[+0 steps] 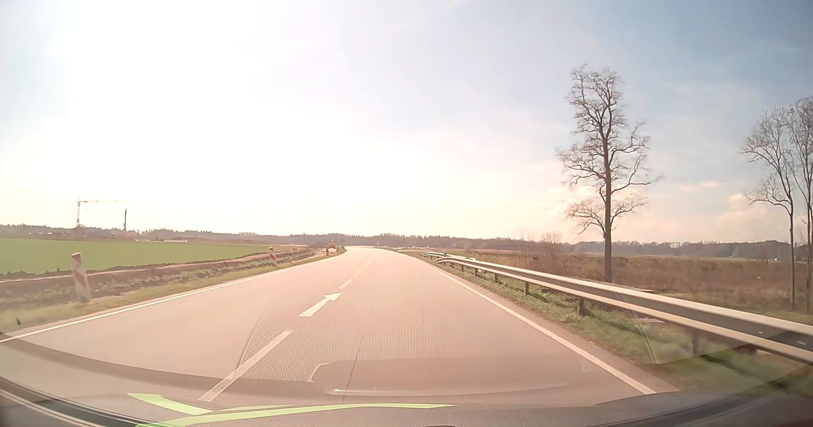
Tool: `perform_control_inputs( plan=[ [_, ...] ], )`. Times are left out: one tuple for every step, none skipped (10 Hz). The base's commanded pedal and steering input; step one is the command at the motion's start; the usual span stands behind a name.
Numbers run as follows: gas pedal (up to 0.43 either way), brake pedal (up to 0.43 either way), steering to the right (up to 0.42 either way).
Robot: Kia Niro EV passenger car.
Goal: Follow the waypoints while adhering to traffic rules and regulations
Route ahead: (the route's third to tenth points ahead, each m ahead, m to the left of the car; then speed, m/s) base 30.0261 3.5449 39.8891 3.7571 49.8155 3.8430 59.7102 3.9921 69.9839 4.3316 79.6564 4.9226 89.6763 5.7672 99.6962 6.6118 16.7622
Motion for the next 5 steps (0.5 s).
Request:
perform_control_inputs(
  plan=[
    [0.15,0.0,-0.002],
    [0.157,0.0,-0.002],
    [0.157,0.0,-0.002],
    [0.157,0.0,-0.003],
    [0.157,0.0,-0.005]
  ],
)
